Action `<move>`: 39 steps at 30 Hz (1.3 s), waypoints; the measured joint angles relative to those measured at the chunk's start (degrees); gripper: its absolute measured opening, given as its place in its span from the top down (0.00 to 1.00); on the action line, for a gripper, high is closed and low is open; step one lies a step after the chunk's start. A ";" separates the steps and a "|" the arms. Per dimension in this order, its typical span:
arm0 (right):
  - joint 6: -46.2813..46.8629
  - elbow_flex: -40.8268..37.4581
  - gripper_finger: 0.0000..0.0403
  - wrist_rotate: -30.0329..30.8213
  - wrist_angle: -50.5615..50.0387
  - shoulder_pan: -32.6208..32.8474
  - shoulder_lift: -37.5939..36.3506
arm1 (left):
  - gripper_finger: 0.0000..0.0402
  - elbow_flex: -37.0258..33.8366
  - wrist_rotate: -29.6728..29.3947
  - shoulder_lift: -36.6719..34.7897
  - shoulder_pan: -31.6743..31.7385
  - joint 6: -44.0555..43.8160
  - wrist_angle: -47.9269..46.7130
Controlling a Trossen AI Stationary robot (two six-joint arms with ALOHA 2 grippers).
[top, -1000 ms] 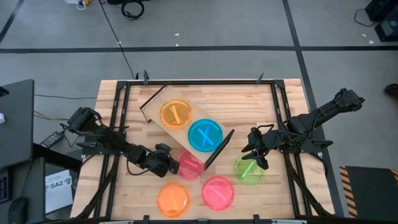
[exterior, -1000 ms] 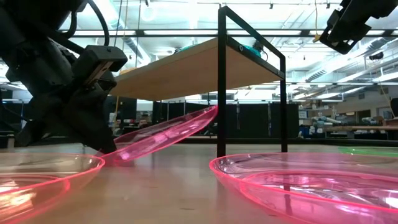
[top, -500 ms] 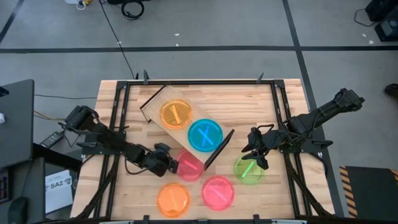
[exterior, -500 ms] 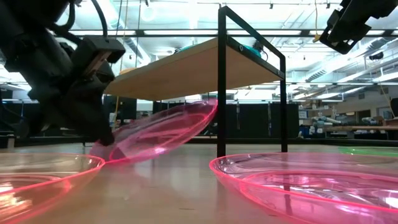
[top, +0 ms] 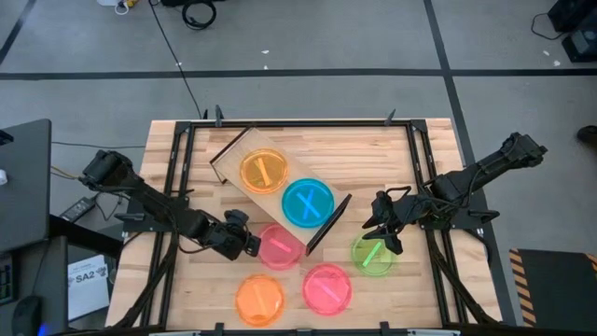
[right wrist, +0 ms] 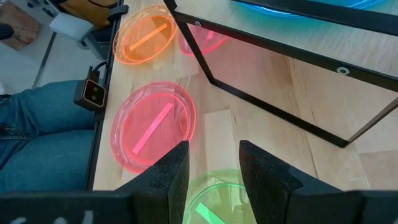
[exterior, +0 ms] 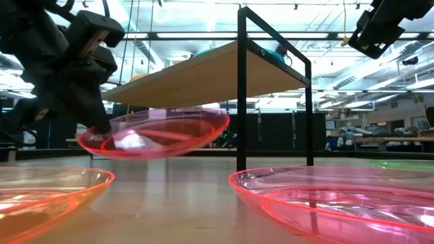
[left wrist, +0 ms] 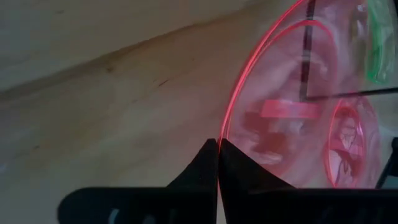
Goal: Place and stack plates onto a shelf
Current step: Stack the top pink plate on top of the orange plate on the shelf
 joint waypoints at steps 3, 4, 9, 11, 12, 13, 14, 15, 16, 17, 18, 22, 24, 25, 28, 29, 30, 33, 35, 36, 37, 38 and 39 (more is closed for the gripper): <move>0.00 0.00 0.64 0.00 0.00 0.02 0.00 | 0.99 0.00 1.16 -2.38 -0.02 -0.02 -2.32; 0.00 0.00 0.64 0.00 -0.02 -0.01 0.00 | 0.99 0.00 1.66 -3.26 -0.01 -0.02 -2.93; 0.00 0.00 0.64 -0.01 -0.01 0.00 0.01 | 0.99 0.01 5.50 -8.32 -0.02 -0.01 -6.59; 0.02 0.00 0.64 0.00 -0.02 0.00 0.02 | 0.99 0.02 8.00 -10.32 -0.02 -0.04 -7.63; 0.00 0.00 0.64 -0.02 -0.02 0.02 0.02 | 0.99 0.02 9.43 -11.45 -0.02 -0.04 -8.11; 0.02 0.00 0.64 -0.02 -0.02 0.02 0.02 | 0.99 0.02 11.00 -12.51 -0.02 -0.06 -8.24; 0.00 0.00 0.64 -0.02 -0.02 -0.01 0.02 | 0.99 0.02 12.50 -13.49 -0.02 -0.05 -8.04; 0.01 0.00 0.64 0.00 -0.02 -0.01 0.00 | 0.99 0.02 13.79 -14.45 -0.04 -0.06 -8.02; 0.01 0.00 0.64 0.00 0.00 0.00 0.00 | 0.99 0.02 15.02 -15.44 -0.08 -0.06 -8.12; 0.00 0.00 0.64 -0.01 -0.02 0.00 0.01 | 0.99 0.04 16.08 -16.48 -0.09 -0.18 -8.06; 0.01 0.00 0.64 0.00 -0.02 -0.01 0.02 | 0.99 0.12 16.87 -17.40 -0.10 -0.64 -8.01; 0.02 0.00 0.64 0.00 -0.02 -0.01 0.02 | 0.99 0.13 17.82 -21.46 -0.09 -2.32 -7.35; 0.02 0.00 0.64 0.00 -0.02 -0.01 0.02 | 0.99 0.13 17.82 -23.32 -0.09 -2.77 -7.49; 0.02 0.00 0.64 0.00 -0.01 0.00 0.02 | 0.99 0.13 17.78 -24.30 -0.07 -2.99 -7.43; 0.02 0.00 0.64 -0.01 -0.01 -0.01 0.00 | 0.99 0.13 16.66 -26.63 -0.03 -4.31 -7.33; 0.02 0.00 0.64 -0.01 -0.01 0.00 0.02 | 0.99 0.13 16.22 -27.33 0.00 -4.58 -7.14; 0.02 0.00 0.64 0.00 0.00 0.00 0.02 | 0.99 0.14 15.53 -27.95 0.00 -5.04 -6.75; 0.02 0.00 0.64 0.00 0.00 0.01 0.00 | 0.99 0.15 13.87 -29.58 0.00 -5.55 -6.30; 0.02 0.00 0.64 -0.01 -0.02 -0.01 0.01 | 0.99 0.15 12.72 -30.49 0.38 -5.56 -6.14; 0.01 0.00 0.64 -0.01 0.00 0.00 0.02 | 0.99 0.15 12.33 -30.95 0.70 -5.57 -6.13; 0.02 0.00 0.64 -0.01 -0.01 -0.01 0.01 | 0.99 0.15 11.83 -31.36 1.12 -5.59 -6.08; 0.02 0.00 0.64 0.00 -0.02 -0.01 0.02 | 0.99 0.15 11.35 -31.73 1.67 -5.57 -5.99; 0.02 0.00 0.64 0.00 0.00 -0.01 0.02 | 0.99 0.15 11.12 -32.09 2.30 -5.57 -5.97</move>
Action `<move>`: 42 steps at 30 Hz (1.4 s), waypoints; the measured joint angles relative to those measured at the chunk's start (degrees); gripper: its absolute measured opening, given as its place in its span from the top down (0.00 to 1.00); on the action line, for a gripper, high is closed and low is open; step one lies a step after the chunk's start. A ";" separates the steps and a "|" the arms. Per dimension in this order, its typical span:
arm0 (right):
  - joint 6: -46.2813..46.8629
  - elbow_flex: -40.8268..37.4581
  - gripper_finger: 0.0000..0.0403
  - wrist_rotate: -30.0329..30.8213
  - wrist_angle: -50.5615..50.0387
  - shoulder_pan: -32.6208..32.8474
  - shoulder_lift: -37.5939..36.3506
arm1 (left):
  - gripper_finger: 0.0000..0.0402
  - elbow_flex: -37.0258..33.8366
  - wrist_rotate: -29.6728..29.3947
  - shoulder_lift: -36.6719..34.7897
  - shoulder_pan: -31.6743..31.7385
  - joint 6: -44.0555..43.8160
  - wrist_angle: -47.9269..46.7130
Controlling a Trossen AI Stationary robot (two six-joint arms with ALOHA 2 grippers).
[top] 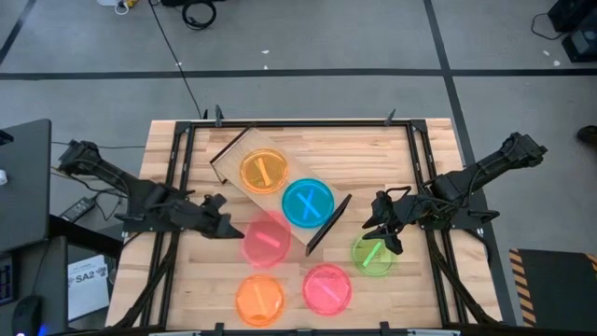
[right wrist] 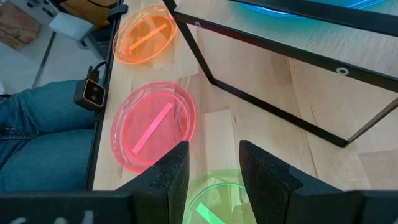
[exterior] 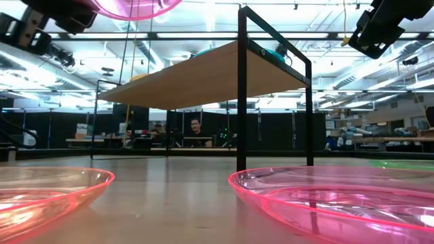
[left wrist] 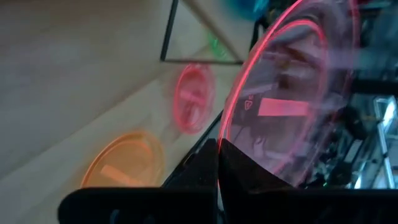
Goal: Place and stack plates onto a shelf
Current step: Stack the top pink plate on top of the orange plate on the shelf
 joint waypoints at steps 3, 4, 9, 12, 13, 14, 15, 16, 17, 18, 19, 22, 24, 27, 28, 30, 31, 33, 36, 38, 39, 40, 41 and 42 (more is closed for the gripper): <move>-0.02 0.00 0.64 0.00 0.00 0.00 -0.02 | 0.99 0.04 -0.12 -1.12 2.46 0.00 0.00; -0.01 0.00 0.64 -0.01 -0.01 0.00 -0.01 | 0.99 0.04 -0.13 -1.39 3.43 0.02 0.00; 0.00 0.00 0.64 0.00 -0.02 0.00 0.00 | 0.99 0.04 -0.12 -2.22 8.96 0.07 -0.34; 0.00 0.00 0.64 -0.01 -0.01 0.00 0.00 | 0.99 0.04 0.08 -2.27 12.48 0.09 -0.37; -0.01 0.00 0.64 0.00 0.00 0.01 -0.01 | 0.99 0.04 0.40 -2.36 13.71 0.09 -0.37; 0.00 0.00 0.64 0.00 0.00 0.00 -0.01 | 0.99 0.04 0.75 -2.48 14.88 0.11 -0.39; 0.00 0.00 0.64 0.00 0.00 0.01 -0.01 | 0.99 0.04 1.16 -2.54 16.10 0.10 -0.38; 0.00 0.00 0.64 0.00 0.00 0.00 0.00 | 0.99 0.04 1.49 -2.52 17.28 0.11 -0.48; 0.00 0.00 0.64 0.00 0.00 0.01 0.00 | 0.99 0.04 1.80 -2.53 18.36 0.11 -0.88; 0.00 0.00 0.64 0.00 -0.02 0.02 0.00 | 0.99 0.04 2.28 -2.60 19.47 0.11 -1.17; 0.00 0.00 0.64 0.00 0.00 0.00 0.00 | 0.99 0.04 2.75 -2.72 20.62 0.11 -1.25; 0.00 0.00 0.64 0.00 0.00 0.01 0.00 | 0.99 0.07 3.87 -2.86 23.70 0.13 -2.67; 0.00 0.00 0.64 0.00 0.00 0.01 -0.01 | 0.99 0.04 4.75 -2.82 25.59 0.52 -3.63; -0.02 0.00 0.64 -0.02 0.00 0.00 0.00 | 0.98 0.05 6.23 -2.82 28.13 0.67 -5.11; 0.00 0.00 0.64 -0.01 0.00 0.01 0.00 | 0.98 0.04 6.48 -2.82 28.91 0.71 -5.71; 0.00 0.00 0.64 0.00 0.00 0.01 0.00 | 0.98 0.04 7.00 -2.82 30.41 1.56 -5.97; 0.00 0.00 0.64 -0.01 0.00 0.00 -0.01 | 0.98 0.04 7.39 -2.82 31.18 1.97 -5.99; -0.01 0.00 0.64 -0.01 0.00 0.01 0.00 | 0.98 0.04 7.77 -2.82 32.57 2.85 -6.28; 0.00 0.00 0.64 0.00 0.00 0.00 0.00 | 0.98 0.04 8.41 -2.82 34.52 3.17 -6.59; -0.02 0.00 0.64 0.00 0.00 0.01 -0.01 | 0.98 0.04 8.81 -2.82 35.57 3.50 -7.41; 0.00 0.00 0.64 0.00 0.00 0.00 -0.02 | 0.98 0.04 8.81 -2.82 36.06 3.64 -7.78; 0.00 0.00 0.64 0.00 0.00 0.02 -0.01 | 0.98 0.04 8.84 -2.82 36.45 3.71 -8.25; 0.00 0.00 0.64 -0.02 0.00 0.00 -0.01 | 0.98 0.04 8.84 -2.82 36.80 3.74 -8.73; 0.00 0.00 0.64 0.00 0.00 0.00 0.00 | 0.98 0.05 8.84 -2.80 37.14 3.74 -9.08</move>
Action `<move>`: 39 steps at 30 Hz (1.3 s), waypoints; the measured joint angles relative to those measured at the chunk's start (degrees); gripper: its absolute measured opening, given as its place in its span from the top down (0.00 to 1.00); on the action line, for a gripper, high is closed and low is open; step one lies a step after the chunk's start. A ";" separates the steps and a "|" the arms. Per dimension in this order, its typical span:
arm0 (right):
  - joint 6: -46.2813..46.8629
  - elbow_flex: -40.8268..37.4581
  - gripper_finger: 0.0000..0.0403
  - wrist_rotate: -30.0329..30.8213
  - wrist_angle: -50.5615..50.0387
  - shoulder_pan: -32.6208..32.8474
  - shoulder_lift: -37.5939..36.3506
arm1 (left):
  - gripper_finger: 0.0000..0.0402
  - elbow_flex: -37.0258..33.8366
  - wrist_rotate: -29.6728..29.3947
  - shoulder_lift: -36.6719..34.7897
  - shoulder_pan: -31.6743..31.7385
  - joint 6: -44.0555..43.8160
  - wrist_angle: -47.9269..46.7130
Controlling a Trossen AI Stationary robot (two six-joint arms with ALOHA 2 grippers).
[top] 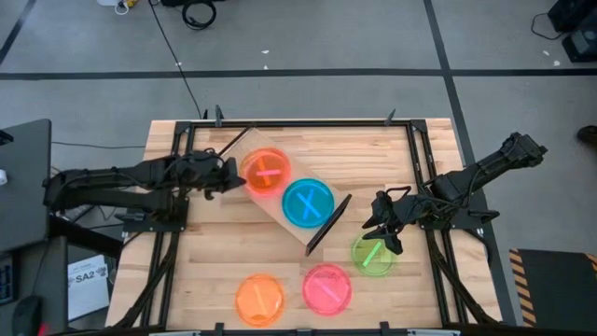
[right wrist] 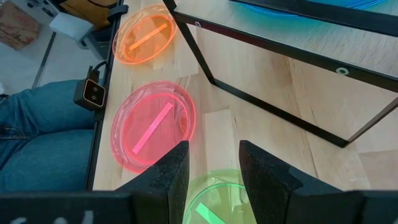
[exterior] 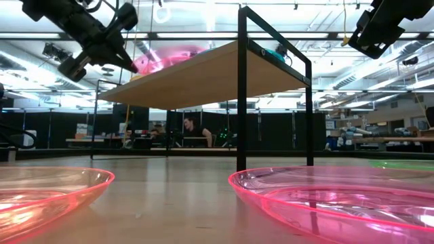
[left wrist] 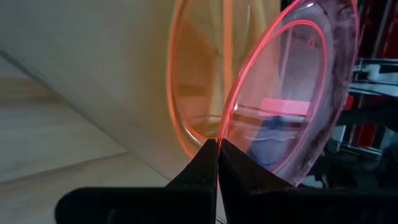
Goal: Place and stack plates onto a shelf
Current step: Stack the top pink plate on top of the orange plate on the shelf
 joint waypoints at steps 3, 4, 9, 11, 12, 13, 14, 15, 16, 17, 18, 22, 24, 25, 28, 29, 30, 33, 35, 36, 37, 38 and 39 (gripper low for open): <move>-0.02 0.00 0.64 0.00 0.00 0.00 0.00 | 0.98 -0.01 0.02 0.00 0.79 0.00 -1.18; 0.00 0.00 0.64 0.00 0.00 0.02 -0.02 | 0.98 -0.01 0.00 0.00 1.05 0.00 -1.49; -0.01 0.00 0.64 0.00 0.00 0.00 0.00 | 0.98 -0.01 -0.01 0.00 1.92 0.00 -1.70; -0.02 0.00 0.64 0.00 -0.01 0.01 -0.01 | 0.98 -0.01 -0.03 0.00 2.02 0.00 -1.70; -0.01 0.00 0.64 0.00 0.00 0.00 -0.01 | 0.98 -0.01 -0.03 0.00 2.02 0.00 -1.70; -0.01 0.00 0.64 0.00 0.00 0.01 -0.02 | 0.98 -0.01 -0.03 0.00 2.02 0.00 -1.70; -0.02 0.00 0.64 0.00 0.00 0.00 0.00 | 0.98 -0.01 -0.03 0.00 2.02 -0.01 -1.70; -0.02 0.00 0.64 0.00 0.00 0.00 0.00 | 0.98 -0.01 -0.02 0.00 2.02 0.00 -1.70; -0.02 0.00 0.64 0.00 0.00 0.00 0.00 | 0.98 -0.01 -0.01 0.00 2.02 0.00 -1.67; -0.02 0.00 0.64 0.00 -0.01 0.02 -0.01 | 0.98 -0.01 -0.01 0.00 2.02 -0.02 -1.67; -0.02 0.00 0.64 0.00 0.00 0.00 -0.01 | 0.98 -0.01 -0.03 0.00 2.02 -0.02 -1.67; -0.01 0.00 0.64 0.00 0.00 0.01 0.00 | 0.98 -0.01 -0.09 0.00 2.02 -0.02 -1.67; 0.00 0.00 0.64 0.00 0.00 0.00 -0.02 | 0.98 -0.01 -0.66 0.00 2.02 -0.02 -1.67; -0.02 0.00 0.64 0.00 0.00 0.00 0.00 | 0.98 -0.01 -1.09 0.00 2.02 -0.02 -1.69; -0.02 0.00 0.64 0.00 -0.01 0.02 0.00 | 0.98 -0.01 -1.96 0.00 2.02 -0.04 -1.80; -0.02 0.00 0.64 0.00 0.00 0.01 0.00 | 0.98 -0.01 -1.99 0.00 2.02 -0.04 -1.96; -0.01 0.00 0.64 0.00 -0.01 0.02 0.00 | 0.98 -0.01 -1.99 0.00 2.02 -0.04 -2.18; -0.01 0.00 0.64 0.00 0.00 0.01 -0.01 | 0.98 -0.01 -2.01 0.00 2.02 -0.04 -2.52; -0.02 0.00 0.64 0.00 -0.02 0.00 0.00 | 0.98 -0.01 -2.07 0.00 2.02 -0.04 -2.83; 0.00 0.00 0.64 0.00 0.00 0.00 0.00 | 0.98 -0.01 -2.12 0.00 2.02 -0.04 -3.06; -0.01 0.00 0.64 0.00 0.00 0.00 -0.01 | 0.97 -0.01 -2.18 0.01 2.02 -0.04 -3.33; -0.01 0.00 0.64 0.00 0.00 0.01 -0.01 | 0.97 -0.01 -2.21 0.00 2.02 -0.04 -3.58; -0.02 0.00 0.64 0.00 -0.01 0.00 -0.01 | 0.96 -0.01 -2.21 0.00 2.02 -0.04 -3.71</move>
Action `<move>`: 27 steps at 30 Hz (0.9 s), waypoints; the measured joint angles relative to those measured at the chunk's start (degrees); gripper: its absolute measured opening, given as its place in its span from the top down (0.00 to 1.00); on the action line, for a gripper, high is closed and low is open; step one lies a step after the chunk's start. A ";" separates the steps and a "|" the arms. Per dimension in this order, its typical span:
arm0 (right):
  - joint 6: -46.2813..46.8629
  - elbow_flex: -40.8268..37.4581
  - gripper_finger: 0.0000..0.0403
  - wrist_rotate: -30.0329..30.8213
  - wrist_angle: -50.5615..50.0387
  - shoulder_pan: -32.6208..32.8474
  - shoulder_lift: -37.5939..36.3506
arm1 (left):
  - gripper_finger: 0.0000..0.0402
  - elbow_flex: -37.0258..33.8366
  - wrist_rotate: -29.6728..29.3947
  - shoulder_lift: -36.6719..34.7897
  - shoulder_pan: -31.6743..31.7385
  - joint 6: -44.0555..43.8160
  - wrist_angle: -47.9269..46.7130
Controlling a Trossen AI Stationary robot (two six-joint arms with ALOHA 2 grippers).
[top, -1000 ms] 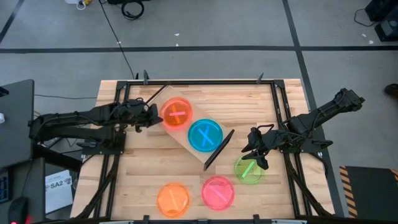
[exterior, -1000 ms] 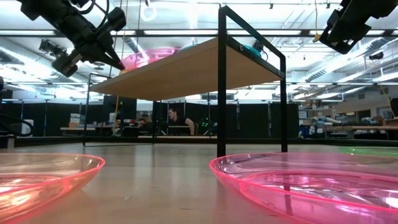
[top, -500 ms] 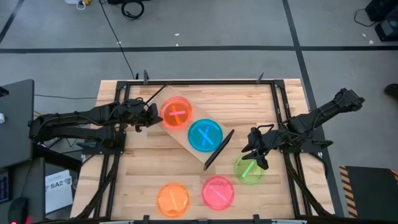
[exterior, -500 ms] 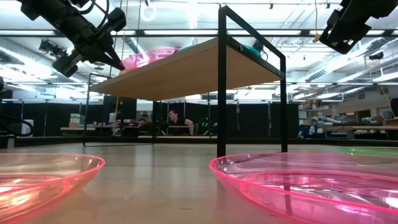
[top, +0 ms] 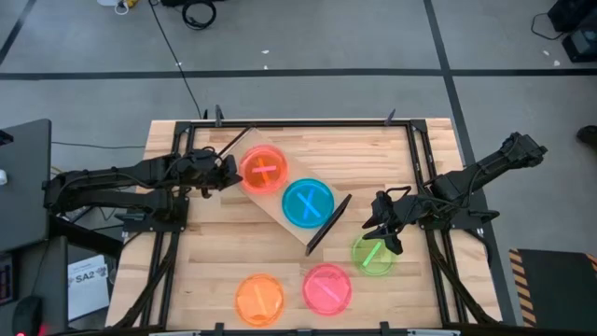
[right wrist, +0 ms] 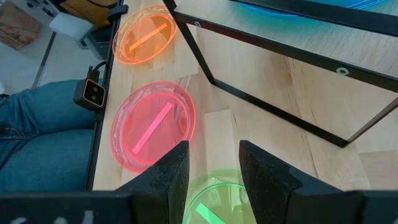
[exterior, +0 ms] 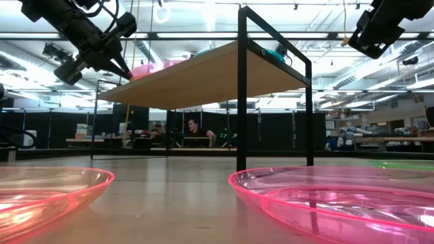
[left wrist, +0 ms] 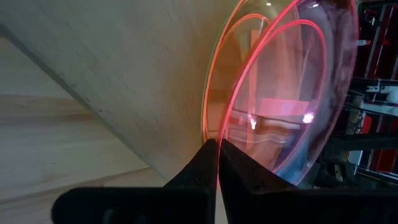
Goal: Place and stack plates onto a shelf
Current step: Stack the top pink plate on top of the orange plate on the shelf
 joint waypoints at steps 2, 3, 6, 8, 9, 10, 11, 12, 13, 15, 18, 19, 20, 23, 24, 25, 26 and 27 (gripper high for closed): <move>0.02 0.00 0.64 0.00 0.00 0.01 -0.01 | 0.93 0.00 0.00 0.00 0.00 0.00 0.01; 0.01 0.00 0.64 0.00 0.01 0.00 0.00 | 0.91 0.00 -0.02 0.00 0.00 0.00 0.03; 0.00 0.00 0.64 0.00 0.01 0.02 0.01 | 0.87 0.00 -0.02 0.00 0.00 0.00 0.07; 0.02 0.00 0.64 0.00 0.01 0.00 0.01 | 0.84 0.00 -0.02 0.00 0.00 0.00 0.03; 0.01 0.00 0.64 0.00 0.01 0.01 -0.01 | 0.83 0.00 -0.02 0.00 0.00 0.00 0.03; 0.01 0.00 0.64 0.00 0.01 0.01 0.00 | 0.83 0.00 -0.02 0.00 0.00 0.00 0.05; 0.00 0.00 0.64 0.00 0.01 0.00 -0.01 | 0.82 0.00 -0.02 0.00 0.00 0.00 0.05; 0.00 0.00 0.64 0.00 0.01 0.02 0.01 | 0.82 0.00 -0.02 0.00 0.00 -0.01 0.05; 0.00 0.00 0.64 0.00 0.01 0.00 -0.01 | 0.81 0.00 -0.02 0.00 0.00 -0.02 0.05; 0.01 0.00 0.64 0.00 0.01 0.01 0.00 | 0.81 0.00 -0.03 0.00 0.00 -0.02 0.06; 0.00 0.00 0.64 0.00 0.00 0.00 0.01 | 0.81 0.00 0.01 -0.01 0.00 -0.10 0.70; 0.01 0.00 0.64 0.00 -0.01 0.01 0.01 | 0.81 0.00 0.07 -0.06 0.00 -0.27 1.17; 0.01 0.00 0.64 0.00 0.01 0.00 -0.01 | 0.81 0.00 0.07 -0.12 0.00 -0.35 1.60; 0.00 0.00 0.64 0.00 -0.02 0.02 0.01 | 0.81 -0.02 -0.54 -0.13 -0.02 -0.35 3.69; 0.00 0.00 0.64 0.00 0.01 0.00 0.00 | 0.81 -0.02 -0.79 -0.13 0.00 -0.34 4.04; 0.01 0.00 0.64 0.00 0.01 0.02 0.01 | 0.81 -0.02 -0.85 -0.13 0.00 -0.35 4.21; 0.00 0.00 0.64 0.00 -0.01 0.01 0.00 | 0.81 -0.02 -0.85 -0.13 0.00 -0.35 4.31; 0.01 0.00 0.64 0.00 0.01 0.00 -0.01 | 0.81 -0.02 -0.85 -0.16 0.00 -0.39 4.38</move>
